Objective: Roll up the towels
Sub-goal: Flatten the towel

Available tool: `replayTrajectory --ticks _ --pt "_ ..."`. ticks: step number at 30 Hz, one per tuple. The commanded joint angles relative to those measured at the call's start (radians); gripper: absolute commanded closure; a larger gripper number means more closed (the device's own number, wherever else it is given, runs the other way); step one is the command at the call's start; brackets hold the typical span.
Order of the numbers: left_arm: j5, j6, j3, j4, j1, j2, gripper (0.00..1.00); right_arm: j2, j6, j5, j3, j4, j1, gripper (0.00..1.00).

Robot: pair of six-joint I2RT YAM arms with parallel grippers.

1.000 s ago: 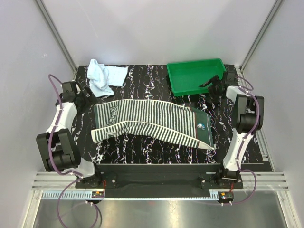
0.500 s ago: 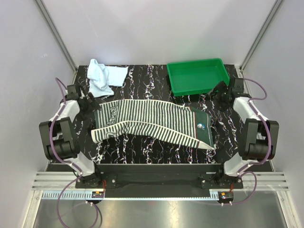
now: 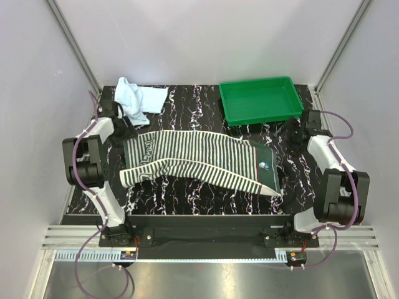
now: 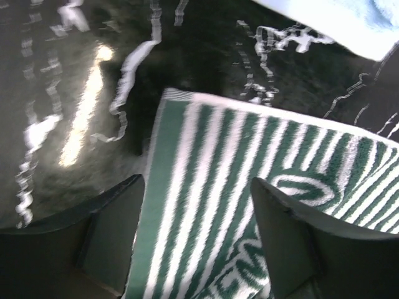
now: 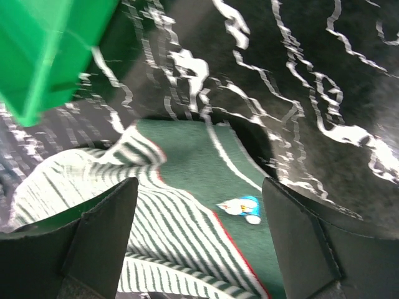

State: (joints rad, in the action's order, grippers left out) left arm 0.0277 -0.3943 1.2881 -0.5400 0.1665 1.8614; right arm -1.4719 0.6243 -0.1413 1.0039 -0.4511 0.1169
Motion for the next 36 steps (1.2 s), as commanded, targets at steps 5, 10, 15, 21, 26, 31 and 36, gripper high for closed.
replayTrajectory --ticks 5,10,15,21,26,31,36 --pt "-0.023 0.011 0.007 0.017 -0.035 0.070 0.67 -0.117 -0.063 0.025 -0.007 -0.028 -0.002 0.17" --pt "-0.022 0.011 0.005 0.025 -0.041 0.064 1.00 -0.194 -0.077 -0.020 0.024 0.005 -0.003 0.21" --pt "-0.015 0.011 -0.006 0.034 -0.042 0.042 1.00 -0.284 -0.081 -0.079 0.045 0.018 -0.019 0.25" --pt "-0.002 0.017 0.002 0.034 -0.041 0.033 1.00 -0.337 -0.046 -0.139 0.025 0.072 -0.141 0.29" --pt "-0.008 0.034 0.002 0.029 -0.042 0.002 1.00 -0.329 -0.023 -0.139 0.013 0.106 -0.164 0.65" --pt "-0.015 0.048 -0.012 0.037 -0.048 -0.074 1.00 -0.242 -0.055 -0.104 0.070 0.045 -0.163 0.82" --pt "-0.067 0.086 -0.071 0.122 -0.094 -0.327 1.00 -0.043 -0.110 0.076 0.171 -0.090 -0.164 0.94"
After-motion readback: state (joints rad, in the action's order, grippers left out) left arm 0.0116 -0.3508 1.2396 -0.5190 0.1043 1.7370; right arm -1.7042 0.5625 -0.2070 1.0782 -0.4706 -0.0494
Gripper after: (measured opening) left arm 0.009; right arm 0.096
